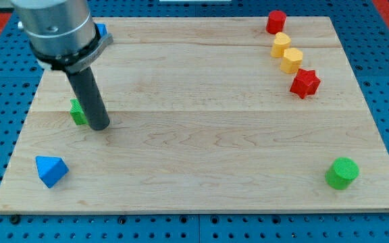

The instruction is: Move the green star to the bottom left of the blue cube

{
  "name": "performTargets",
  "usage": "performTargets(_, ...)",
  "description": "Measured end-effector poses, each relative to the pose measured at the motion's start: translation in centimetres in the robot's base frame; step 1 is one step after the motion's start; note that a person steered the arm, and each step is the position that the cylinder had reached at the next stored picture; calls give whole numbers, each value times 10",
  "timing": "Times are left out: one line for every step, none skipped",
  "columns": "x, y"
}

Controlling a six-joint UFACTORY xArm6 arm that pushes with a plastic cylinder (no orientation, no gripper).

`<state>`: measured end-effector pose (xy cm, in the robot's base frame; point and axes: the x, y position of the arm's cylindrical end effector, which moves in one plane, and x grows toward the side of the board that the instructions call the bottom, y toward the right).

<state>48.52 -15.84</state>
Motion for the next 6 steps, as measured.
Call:
performTargets(3, -21)
performTargets(-59, -23)
performTargets(-99, -37)
performTargets(-107, -52)
performTargets(-111, -44)
performTargets(-75, 21)
